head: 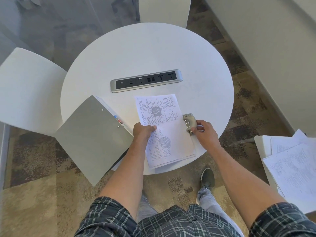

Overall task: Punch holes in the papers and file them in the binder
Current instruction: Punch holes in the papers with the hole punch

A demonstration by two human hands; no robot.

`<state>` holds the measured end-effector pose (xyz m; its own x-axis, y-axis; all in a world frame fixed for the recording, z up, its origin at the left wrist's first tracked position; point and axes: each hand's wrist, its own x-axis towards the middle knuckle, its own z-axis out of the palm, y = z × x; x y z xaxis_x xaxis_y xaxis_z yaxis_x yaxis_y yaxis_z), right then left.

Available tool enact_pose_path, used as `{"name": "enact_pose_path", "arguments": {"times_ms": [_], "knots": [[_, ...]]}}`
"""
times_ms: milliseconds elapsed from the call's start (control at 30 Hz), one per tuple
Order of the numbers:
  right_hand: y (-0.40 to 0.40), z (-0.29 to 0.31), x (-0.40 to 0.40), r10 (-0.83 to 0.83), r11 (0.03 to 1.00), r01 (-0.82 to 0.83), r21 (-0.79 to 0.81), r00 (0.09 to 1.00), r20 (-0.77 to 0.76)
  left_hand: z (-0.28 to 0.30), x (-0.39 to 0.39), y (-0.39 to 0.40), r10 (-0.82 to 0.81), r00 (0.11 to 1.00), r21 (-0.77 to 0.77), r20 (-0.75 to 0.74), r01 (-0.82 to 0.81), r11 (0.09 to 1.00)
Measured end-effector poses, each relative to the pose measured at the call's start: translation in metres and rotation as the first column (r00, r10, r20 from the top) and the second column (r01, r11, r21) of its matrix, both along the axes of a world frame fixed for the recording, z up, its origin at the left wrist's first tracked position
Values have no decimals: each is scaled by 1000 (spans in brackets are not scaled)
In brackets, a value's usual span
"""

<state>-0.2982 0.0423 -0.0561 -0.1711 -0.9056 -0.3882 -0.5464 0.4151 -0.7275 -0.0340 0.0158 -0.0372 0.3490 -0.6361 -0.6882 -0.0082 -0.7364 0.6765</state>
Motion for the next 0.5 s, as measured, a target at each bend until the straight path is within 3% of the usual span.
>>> {"name": "enact_pose_path", "arguments": {"times_ms": [267,500], "knots": [[11,-5,-10,86,996,-85,-25,994,73,3,-4,-2,1,1000,-6,-18,-1,1000],[18,-16,-7,196,976,-202,-77,977,-79,6,-3,-5,-58,997,6,51,58,998]]}}
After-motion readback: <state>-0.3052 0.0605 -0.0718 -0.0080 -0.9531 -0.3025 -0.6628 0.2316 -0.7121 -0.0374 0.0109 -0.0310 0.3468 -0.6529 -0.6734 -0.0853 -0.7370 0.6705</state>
